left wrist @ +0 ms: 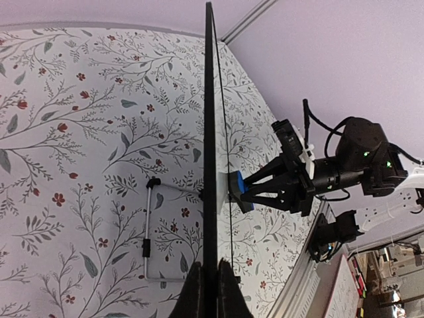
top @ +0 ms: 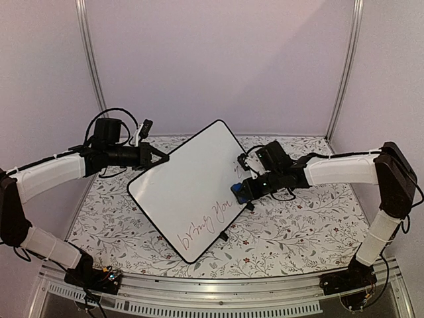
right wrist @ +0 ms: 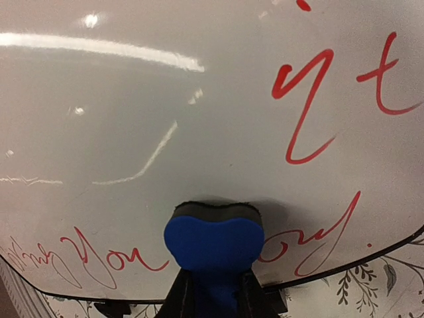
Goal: Erase the whiteboard
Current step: Erase the whiteboard at the center of the board.
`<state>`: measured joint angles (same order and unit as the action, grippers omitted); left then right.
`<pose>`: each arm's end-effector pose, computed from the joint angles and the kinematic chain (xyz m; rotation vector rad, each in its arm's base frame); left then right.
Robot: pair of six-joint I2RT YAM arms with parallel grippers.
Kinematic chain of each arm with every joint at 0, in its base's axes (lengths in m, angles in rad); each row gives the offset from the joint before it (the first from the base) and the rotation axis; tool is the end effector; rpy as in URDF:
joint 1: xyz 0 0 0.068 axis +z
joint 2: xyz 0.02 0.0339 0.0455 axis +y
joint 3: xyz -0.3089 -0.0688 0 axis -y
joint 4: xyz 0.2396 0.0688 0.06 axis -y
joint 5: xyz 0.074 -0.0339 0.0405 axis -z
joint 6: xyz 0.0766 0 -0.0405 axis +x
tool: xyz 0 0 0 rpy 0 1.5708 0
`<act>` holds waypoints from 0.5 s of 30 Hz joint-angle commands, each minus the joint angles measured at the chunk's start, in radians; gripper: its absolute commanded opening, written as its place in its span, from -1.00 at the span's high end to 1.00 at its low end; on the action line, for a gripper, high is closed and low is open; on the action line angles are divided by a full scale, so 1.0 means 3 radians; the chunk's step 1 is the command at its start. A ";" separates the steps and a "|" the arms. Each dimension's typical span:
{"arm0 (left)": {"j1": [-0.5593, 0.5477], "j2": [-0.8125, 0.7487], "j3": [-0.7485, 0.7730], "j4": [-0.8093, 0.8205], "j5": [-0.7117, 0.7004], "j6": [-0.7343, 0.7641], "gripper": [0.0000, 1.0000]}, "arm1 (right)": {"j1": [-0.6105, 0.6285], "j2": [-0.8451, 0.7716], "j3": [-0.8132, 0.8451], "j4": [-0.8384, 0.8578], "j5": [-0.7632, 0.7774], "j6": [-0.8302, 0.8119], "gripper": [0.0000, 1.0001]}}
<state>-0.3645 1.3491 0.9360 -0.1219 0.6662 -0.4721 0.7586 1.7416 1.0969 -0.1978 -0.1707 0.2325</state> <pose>0.2738 -0.1551 0.3052 0.3100 2.1864 -1.1864 0.2811 0.2843 0.2103 -0.7298 2.3962 0.6422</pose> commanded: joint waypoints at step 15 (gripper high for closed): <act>-0.0028 0.0069 0.0015 -0.0063 0.0006 0.0135 1.00 | -0.0032 -0.0115 0.0568 -0.0424 0.0327 -0.0092 0.89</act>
<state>-0.3645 1.3491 0.9360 -0.1196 0.6704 -0.4706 0.7593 1.7306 1.1728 -0.2947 -0.1307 0.2344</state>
